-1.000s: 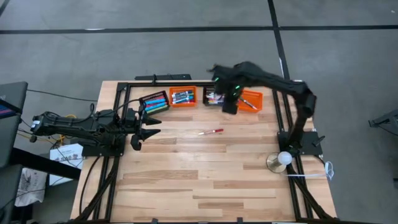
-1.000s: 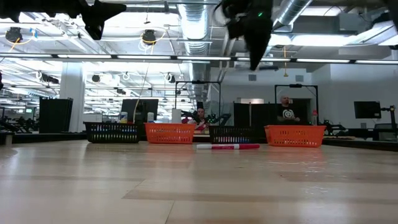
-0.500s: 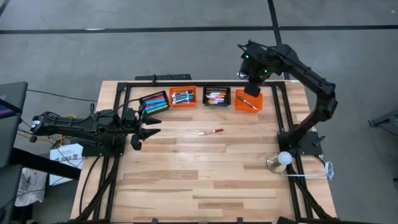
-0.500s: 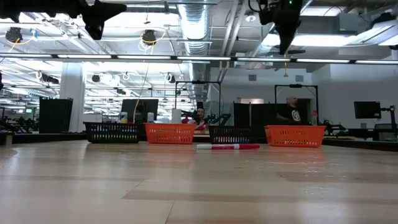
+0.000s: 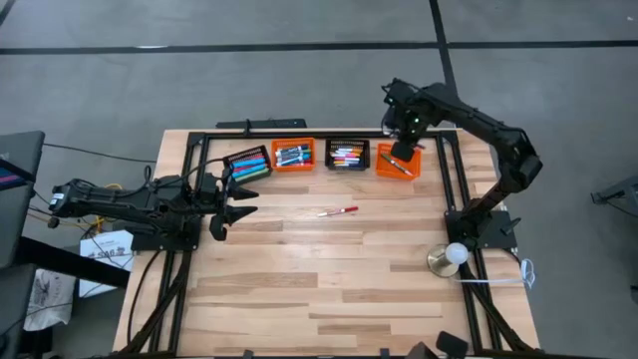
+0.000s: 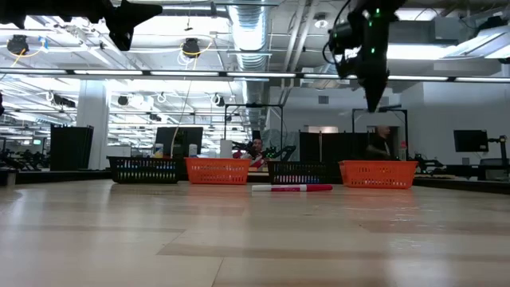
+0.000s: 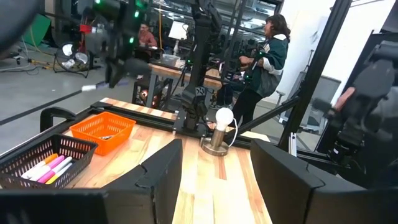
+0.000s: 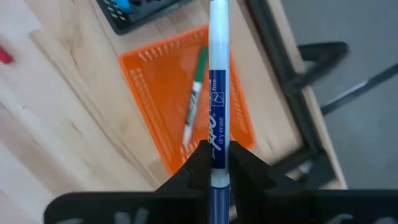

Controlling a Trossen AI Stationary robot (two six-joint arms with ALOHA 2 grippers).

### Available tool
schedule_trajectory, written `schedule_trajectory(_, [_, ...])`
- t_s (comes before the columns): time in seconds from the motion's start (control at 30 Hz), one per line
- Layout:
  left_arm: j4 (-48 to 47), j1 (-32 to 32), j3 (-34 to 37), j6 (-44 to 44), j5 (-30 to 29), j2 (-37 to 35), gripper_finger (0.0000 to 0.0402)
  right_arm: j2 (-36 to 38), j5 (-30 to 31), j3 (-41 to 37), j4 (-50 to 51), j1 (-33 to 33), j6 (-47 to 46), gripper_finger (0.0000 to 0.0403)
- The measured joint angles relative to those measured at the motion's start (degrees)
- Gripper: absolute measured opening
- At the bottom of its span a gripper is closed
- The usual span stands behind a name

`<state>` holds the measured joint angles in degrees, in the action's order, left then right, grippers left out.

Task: Pick & Place Markers
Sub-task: Put the thin blue marker pen into the right orange bin

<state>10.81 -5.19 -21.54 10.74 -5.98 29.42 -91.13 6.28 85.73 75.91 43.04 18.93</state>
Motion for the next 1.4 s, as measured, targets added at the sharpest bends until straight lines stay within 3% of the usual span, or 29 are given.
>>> schedule_trajectory(0.5, [0.21, -0.01, 0.0, 0.01, -0.51, 0.0, 0.019, -0.04, -0.55, -22.39, -23.83, 0.9, -2.42, 0.003])
schedule_trajectory(1.1, [0.42, 0.0, 0.0, 0.02, -1.97, 0.0, 0.019, -0.04, -0.52, -26.19, -28.75, 3.12, -1.94, 0.0038])
schedule_trajectory(1.4, [0.42, 0.0, 0.0, 0.02, -1.97, -0.01, 0.019, -0.04, -3.34, -26.19, -29.11, 3.13, -1.83, 0.0053])
